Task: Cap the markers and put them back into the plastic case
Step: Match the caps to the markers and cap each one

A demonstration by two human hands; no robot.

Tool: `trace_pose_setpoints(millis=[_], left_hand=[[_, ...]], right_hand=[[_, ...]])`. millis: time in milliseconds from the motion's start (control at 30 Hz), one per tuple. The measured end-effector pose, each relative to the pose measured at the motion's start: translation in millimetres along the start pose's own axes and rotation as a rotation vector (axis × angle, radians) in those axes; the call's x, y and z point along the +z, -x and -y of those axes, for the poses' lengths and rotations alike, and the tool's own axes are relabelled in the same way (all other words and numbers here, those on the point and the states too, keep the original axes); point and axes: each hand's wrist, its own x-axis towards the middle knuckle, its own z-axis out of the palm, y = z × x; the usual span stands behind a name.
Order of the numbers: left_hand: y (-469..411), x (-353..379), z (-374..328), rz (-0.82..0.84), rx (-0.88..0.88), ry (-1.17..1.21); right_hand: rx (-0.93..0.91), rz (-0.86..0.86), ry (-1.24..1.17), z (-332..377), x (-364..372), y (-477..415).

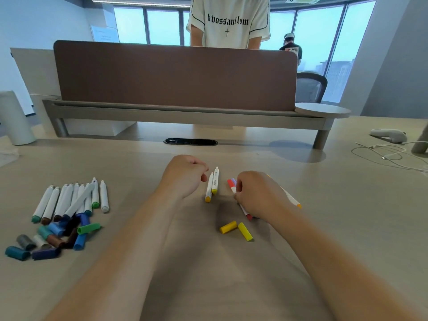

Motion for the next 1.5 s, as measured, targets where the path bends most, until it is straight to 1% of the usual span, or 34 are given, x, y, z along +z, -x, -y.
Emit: trace_pose_setpoints(millis=[167,267,400,567,633,733,867,1033,1133,1200,1267,1333,1400,1500], left_hand=[[-2.0,-3.5,2.8,-0.04,0.0,0.007],[-3.2,-5.5,3.2,-0.059,0.012,0.033],[-3.7,-5.1,1.9,-0.075,0.03,0.044],[-2.5,-5.7,1.5,-0.081,0.037,0.067],[-2.7,-6.4,1.5,-0.079,0.037,0.073],[-3.7,-7.6,1.4,-0.083,0.037,0.095],[-4.1,-10.6,1.8,-0.083,0.036,0.117],[-3.4,-11.3,1.1,-0.092,0.039,0.121],[-3.7,-10.5,2.3,-0.081,0.047,0.066],[-1.3,-10.2,1.3,0.015,0.093,-0.07],[3.9,-7.8,-2.7,0.218,0.218,-0.34],[13.6,-1.0,-9.3,0.415,0.335,-0.528],[22.3,7.0,-13.8,0.553,0.396,-0.609],[30.0,15.6,-14.9,0.676,0.431,-0.713]], right_hand=[[-0.063,-0.137,-0.035,8.3,3.2,-3.6],[-0.085,-0.084,-0.06,18.6,-2.2,-12.7],[-0.067,-0.074,-0.135,30.5,-7.5,-30.4],[-0.019,-0.029,-0.101,44.3,-13.0,-46.5],[0.009,-0.018,-0.059,50.8,-14.4,-50.0],[0.034,0.046,0.028,62.4,-17.0,-54.8],[0.024,0.123,0.113,70.5,-14.2,-60.1],[-0.018,0.131,0.136,68.6,-16.0,-56.6],[-0.032,0.049,0.05,55.4,-27.2,-45.2],[-0.004,0.052,-0.057,38.8,-34.1,-34.5],[0.054,0.072,-0.223,18.2,-38.7,-22.9],[0.087,0.077,-0.375,-2.4,-39.8,-11.8],[0.092,0.071,-0.503,-18.4,-37.8,-3.2],[0.081,0.064,-0.635,-29.2,-32.7,5.5]])
